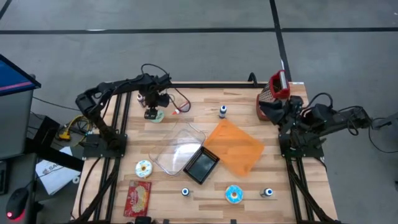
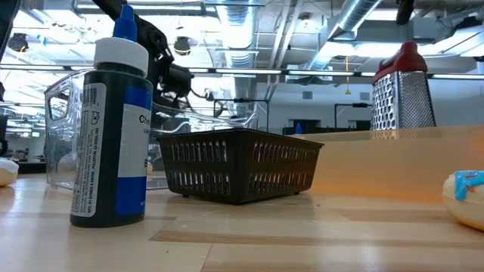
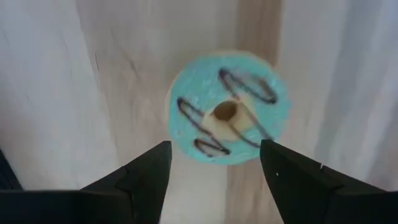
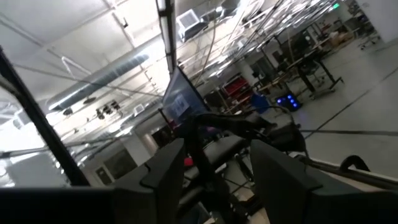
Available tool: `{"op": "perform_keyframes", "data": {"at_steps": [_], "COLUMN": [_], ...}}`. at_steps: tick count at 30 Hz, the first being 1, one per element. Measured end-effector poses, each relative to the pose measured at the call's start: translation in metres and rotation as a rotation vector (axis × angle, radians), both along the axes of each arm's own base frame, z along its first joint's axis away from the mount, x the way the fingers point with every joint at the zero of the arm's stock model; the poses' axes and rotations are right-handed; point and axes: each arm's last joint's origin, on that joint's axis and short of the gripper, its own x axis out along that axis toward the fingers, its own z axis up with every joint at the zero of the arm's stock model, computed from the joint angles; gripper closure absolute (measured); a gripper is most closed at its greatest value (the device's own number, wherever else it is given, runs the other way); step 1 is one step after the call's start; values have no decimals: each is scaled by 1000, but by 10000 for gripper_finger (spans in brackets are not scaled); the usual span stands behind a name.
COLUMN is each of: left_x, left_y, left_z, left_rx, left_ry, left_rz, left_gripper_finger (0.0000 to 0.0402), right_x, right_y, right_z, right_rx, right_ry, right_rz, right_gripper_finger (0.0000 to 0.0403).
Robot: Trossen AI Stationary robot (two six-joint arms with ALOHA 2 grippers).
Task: Pick & Place Food Item
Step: Put the light blue donut into the black bin
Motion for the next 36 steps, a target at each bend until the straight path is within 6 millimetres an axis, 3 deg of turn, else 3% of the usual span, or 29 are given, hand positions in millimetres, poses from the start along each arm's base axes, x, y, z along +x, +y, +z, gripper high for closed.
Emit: {"op": "perform_keyframes", "data": {"at_steps": [14, 29, 36], "left_x": [-8, -5, -14], "left_y": [-3, 7, 18], "left_z": [-27, -27, -28], "left_rx": [17, 70, 80], "left_ry": [-47, -124, -124], "left_rz": [67, 110, 157], "left_gripper_finger": [161, 161, 165], "right_x": [12, 17, 17], "right_y": [6, 7, 7], "right_z": [5, 5, 5], "right_rx": [2, 30, 35], "right_ry": [29, 18, 17], "right_rz": [11, 19, 18], "right_gripper_finger": [227, 227, 227]}}
